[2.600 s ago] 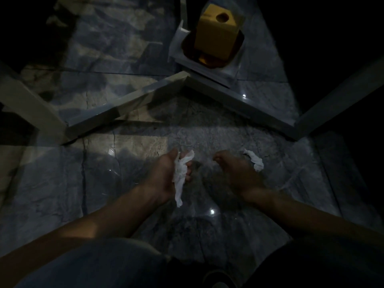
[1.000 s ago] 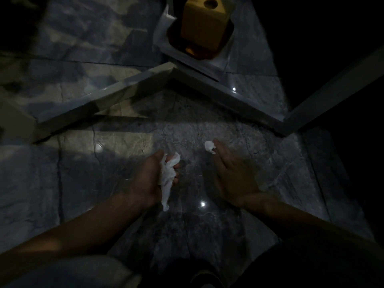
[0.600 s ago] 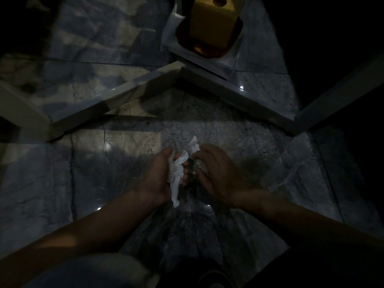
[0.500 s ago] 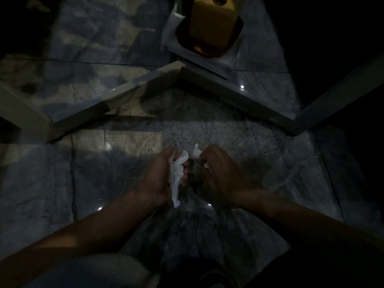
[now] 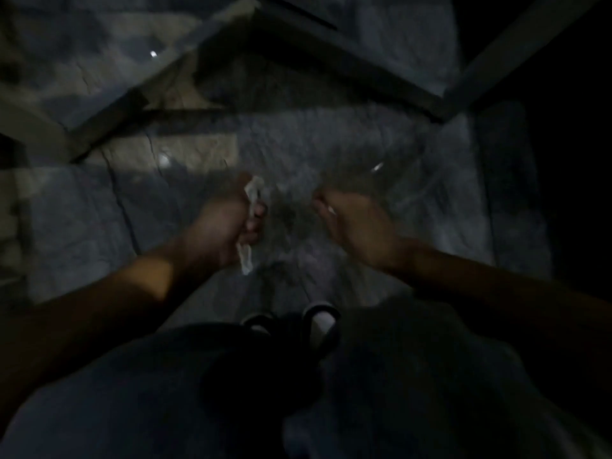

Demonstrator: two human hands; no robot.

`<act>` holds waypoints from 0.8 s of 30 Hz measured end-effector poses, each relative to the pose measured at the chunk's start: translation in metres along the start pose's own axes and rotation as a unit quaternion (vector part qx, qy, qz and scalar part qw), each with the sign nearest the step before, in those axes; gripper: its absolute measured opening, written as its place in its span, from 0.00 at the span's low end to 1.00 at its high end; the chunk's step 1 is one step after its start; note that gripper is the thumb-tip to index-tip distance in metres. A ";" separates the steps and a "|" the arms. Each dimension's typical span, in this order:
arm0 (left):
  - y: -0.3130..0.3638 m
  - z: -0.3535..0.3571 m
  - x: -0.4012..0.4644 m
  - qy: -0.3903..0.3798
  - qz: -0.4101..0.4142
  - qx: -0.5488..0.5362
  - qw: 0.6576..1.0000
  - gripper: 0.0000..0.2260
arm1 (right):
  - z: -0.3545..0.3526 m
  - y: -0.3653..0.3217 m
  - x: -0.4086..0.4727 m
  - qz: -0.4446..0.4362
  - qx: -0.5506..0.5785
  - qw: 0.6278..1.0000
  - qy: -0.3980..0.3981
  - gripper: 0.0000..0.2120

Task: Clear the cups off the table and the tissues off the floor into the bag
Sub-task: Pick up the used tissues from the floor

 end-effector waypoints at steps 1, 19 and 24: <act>0.004 0.004 -0.016 -0.015 -0.009 0.006 1.000 0.17 | -0.015 -0.009 -0.011 0.008 -0.007 1.000 0.007 0.13; -0.055 0.240 -0.244 -0.131 -0.090 0.177 0.971 0.12 | -0.230 0.028 -0.318 0.351 0.041 0.934 0.052 0.06; -0.103 0.275 -0.230 -0.057 -0.079 0.269 0.958 0.05 | -0.214 0.102 -0.373 0.448 0.159 0.876 0.080 0.07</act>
Point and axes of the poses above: each hand's wrist, its own x-axis towards the middle knuckle, its own z-axis out of the palm, y = z × x, the point moved 10 cm from there along x, towards the middle knuckle, and after that the axes turned 2 degrees about x, right-handed, at the moved point
